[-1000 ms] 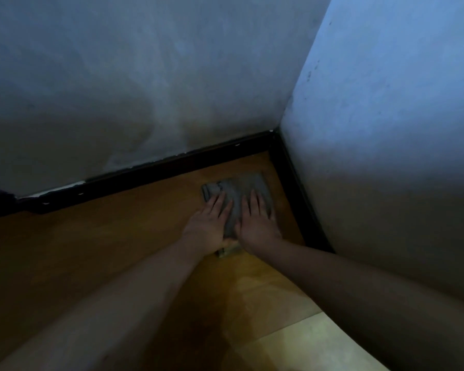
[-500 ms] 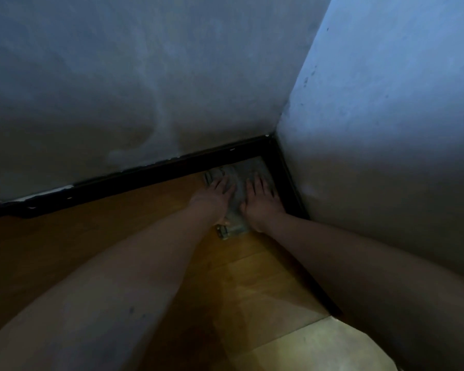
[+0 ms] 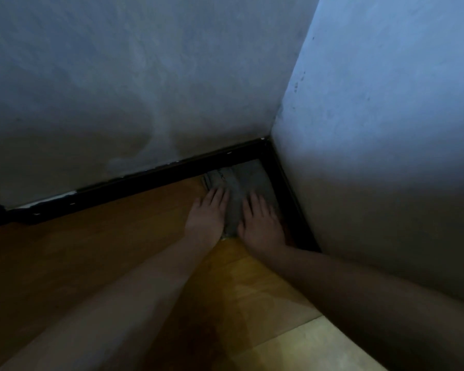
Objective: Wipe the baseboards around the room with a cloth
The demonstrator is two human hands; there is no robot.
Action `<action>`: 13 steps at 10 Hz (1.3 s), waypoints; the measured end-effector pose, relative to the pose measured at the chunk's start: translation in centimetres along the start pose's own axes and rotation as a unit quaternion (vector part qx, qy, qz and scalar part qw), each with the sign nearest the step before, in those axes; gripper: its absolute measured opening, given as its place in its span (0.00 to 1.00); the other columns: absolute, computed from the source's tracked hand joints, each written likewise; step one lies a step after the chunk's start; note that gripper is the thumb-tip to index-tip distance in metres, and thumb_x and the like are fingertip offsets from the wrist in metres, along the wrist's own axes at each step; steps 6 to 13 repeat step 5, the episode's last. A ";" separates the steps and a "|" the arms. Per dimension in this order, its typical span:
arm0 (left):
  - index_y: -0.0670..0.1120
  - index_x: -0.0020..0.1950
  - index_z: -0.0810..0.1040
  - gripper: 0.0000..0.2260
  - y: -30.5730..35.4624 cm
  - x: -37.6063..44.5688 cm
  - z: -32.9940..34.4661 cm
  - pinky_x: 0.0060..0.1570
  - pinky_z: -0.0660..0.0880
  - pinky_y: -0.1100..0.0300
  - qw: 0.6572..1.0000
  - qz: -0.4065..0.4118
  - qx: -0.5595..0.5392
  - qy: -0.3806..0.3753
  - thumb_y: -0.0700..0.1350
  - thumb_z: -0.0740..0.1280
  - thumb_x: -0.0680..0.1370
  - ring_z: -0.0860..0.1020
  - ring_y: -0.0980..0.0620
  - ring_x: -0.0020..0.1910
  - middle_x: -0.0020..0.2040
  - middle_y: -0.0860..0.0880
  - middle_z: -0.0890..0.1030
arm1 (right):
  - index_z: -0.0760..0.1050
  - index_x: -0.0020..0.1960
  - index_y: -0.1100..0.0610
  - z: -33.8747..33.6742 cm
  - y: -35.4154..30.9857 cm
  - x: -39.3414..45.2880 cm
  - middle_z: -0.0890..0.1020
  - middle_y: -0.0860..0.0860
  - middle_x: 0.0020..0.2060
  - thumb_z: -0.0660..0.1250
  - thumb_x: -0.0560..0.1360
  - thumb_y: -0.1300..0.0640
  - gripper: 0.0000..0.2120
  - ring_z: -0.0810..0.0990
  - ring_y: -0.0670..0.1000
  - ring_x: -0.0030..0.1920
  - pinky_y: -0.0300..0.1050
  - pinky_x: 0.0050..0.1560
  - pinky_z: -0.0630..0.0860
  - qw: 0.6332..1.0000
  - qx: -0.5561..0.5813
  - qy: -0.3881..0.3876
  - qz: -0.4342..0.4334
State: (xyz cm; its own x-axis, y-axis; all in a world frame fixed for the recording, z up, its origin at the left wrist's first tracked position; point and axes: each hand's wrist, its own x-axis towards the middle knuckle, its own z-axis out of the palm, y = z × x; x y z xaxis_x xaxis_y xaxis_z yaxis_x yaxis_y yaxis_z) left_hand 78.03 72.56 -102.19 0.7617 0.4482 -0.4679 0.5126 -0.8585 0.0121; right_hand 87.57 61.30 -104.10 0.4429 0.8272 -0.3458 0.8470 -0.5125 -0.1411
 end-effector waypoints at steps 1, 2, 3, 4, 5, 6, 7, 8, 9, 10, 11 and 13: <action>0.46 0.81 0.39 0.28 -0.5 -2.3 3.5 0.77 0.48 0.52 0.998 0.051 -0.035 0.027 0.49 0.49 0.86 0.44 0.50 0.80 0.82 0.48 0.40 | 0.46 0.80 0.56 2.4 -0.3 -3.0 0.51 0.59 0.79 0.50 0.82 0.48 0.30 0.50 0.57 0.78 0.53 0.76 0.46 0.999 0.026 -0.027 0.014; 0.46 0.81 0.39 0.29 -0.8 -2.9 5.8 0.78 0.45 0.53 0.996 0.072 -0.054 0.018 0.57 0.46 0.85 0.40 0.53 0.80 0.79 0.50 0.35 | 0.43 0.80 0.53 3.5 0.6 -3.3 0.47 0.58 0.79 0.52 0.81 0.48 0.32 0.46 0.56 0.78 0.54 0.77 0.45 0.999 0.027 -0.044 -0.017; 0.46 0.81 0.40 0.30 -1.2 -2.3 6.0 0.77 0.43 0.51 0.996 0.079 -0.033 0.023 0.57 0.47 0.85 0.40 0.52 0.80 0.80 0.49 0.38 | 0.43 0.80 0.51 3.4 1.2 -2.9 0.45 0.56 0.79 0.54 0.80 0.47 0.33 0.43 0.56 0.78 0.54 0.76 0.46 0.997 0.030 -0.062 -0.021; 0.48 0.82 0.44 0.29 -2.3 -2.7 4.1 0.76 0.43 0.50 0.994 0.091 -0.054 0.006 0.58 0.48 0.85 0.45 0.52 0.80 0.82 0.49 0.43 | 0.45 0.81 0.50 1.9 1.6 -2.7 0.47 0.57 0.79 0.55 0.80 0.47 0.33 0.46 0.56 0.78 0.54 0.75 0.50 0.995 0.029 -0.096 -0.020; 0.51 0.82 0.45 0.27 -3.8 -4.6 1.4 0.76 0.44 0.47 0.994 0.080 -0.079 -0.015 0.58 0.47 0.85 0.48 0.51 0.80 0.82 0.50 0.48 | 0.48 0.80 0.53 -0.6 1.4 -3.3 0.52 0.56 0.79 0.53 0.82 0.47 0.30 0.51 0.56 0.77 0.51 0.75 0.51 0.994 -0.006 -0.106 -0.026; 0.51 0.82 0.45 0.27 -3.8 -4.6 1.4 0.76 0.44 0.47 0.994 0.080 -0.079 -0.015 0.58 0.47 0.85 0.48 0.51 0.80 0.82 0.50 0.48 | 0.48 0.80 0.53 -0.6 1.4 -3.3 0.52 0.56 0.79 0.53 0.82 0.47 0.30 0.51 0.56 0.77 0.51 0.75 0.51 0.994 -0.006 -0.106 -0.026; 0.51 0.82 0.45 0.27 -3.8 -4.6 1.4 0.76 0.44 0.47 0.994 0.080 -0.079 -0.015 0.58 0.47 0.85 0.48 0.51 0.80 0.82 0.50 0.48 | 0.48 0.80 0.53 -0.6 1.4 -3.3 0.52 0.56 0.79 0.53 0.82 0.47 0.30 0.51 0.56 0.77 0.51 0.75 0.51 0.994 -0.006 -0.106 -0.026; 0.51 0.82 0.45 0.27 -3.8 -4.6 1.4 0.76 0.44 0.47 0.994 0.080 -0.079 -0.015 0.58 0.47 0.85 0.48 0.51 0.80 0.82 0.50 0.48 | 0.48 0.80 0.53 -0.6 1.4 -3.3 0.52 0.56 0.79 0.53 0.82 0.47 0.30 0.51 0.56 0.77 0.51 0.75 0.51 0.994 -0.006 -0.106 -0.026; 0.51 0.82 0.45 0.27 -3.8 -4.6 1.4 0.76 0.44 0.47 0.994 0.080 -0.079 -0.015 0.58 0.47 0.85 0.48 0.51 0.80 0.82 0.50 0.48 | 0.48 0.80 0.53 -0.6 1.4 -3.3 0.52 0.56 0.79 0.53 0.82 0.47 0.30 0.51 0.56 0.77 0.51 0.75 0.51 0.994 -0.006 -0.106 -0.026; 0.51 0.82 0.45 0.27 -3.8 -4.6 1.4 0.76 0.44 0.47 0.994 0.080 -0.079 -0.015 0.58 0.47 0.85 0.48 0.51 0.80 0.82 0.50 0.48 | 0.48 0.80 0.53 -0.6 1.4 -3.3 0.52 0.56 0.79 0.53 0.82 0.47 0.30 0.51 0.56 0.77 0.51 0.75 0.51 0.994 -0.006 -0.106 -0.026; 0.51 0.82 0.45 0.27 -3.8 -4.6 1.4 0.76 0.44 0.47 0.994 0.080 -0.079 -0.015 0.58 0.47 0.85 0.48 0.51 0.80 0.82 0.50 0.48 | 0.48 0.80 0.53 -0.6 1.4 -3.3 0.52 0.56 0.79 0.53 0.82 0.47 0.30 0.51 0.56 0.77 0.51 0.75 0.51 0.994 -0.006 -0.106 -0.026; 0.51 0.82 0.45 0.27 -3.8 -4.6 1.4 0.76 0.44 0.47 0.994 0.080 -0.079 -0.015 0.58 0.47 0.85 0.48 0.51 0.80 0.82 0.50 0.48 | 0.48 0.80 0.53 -0.6 1.4 -3.3 0.52 0.56 0.79 0.53 0.82 0.47 0.30 0.51 0.56 0.77 0.51 0.75 0.51 0.994 -0.006 -0.106 -0.026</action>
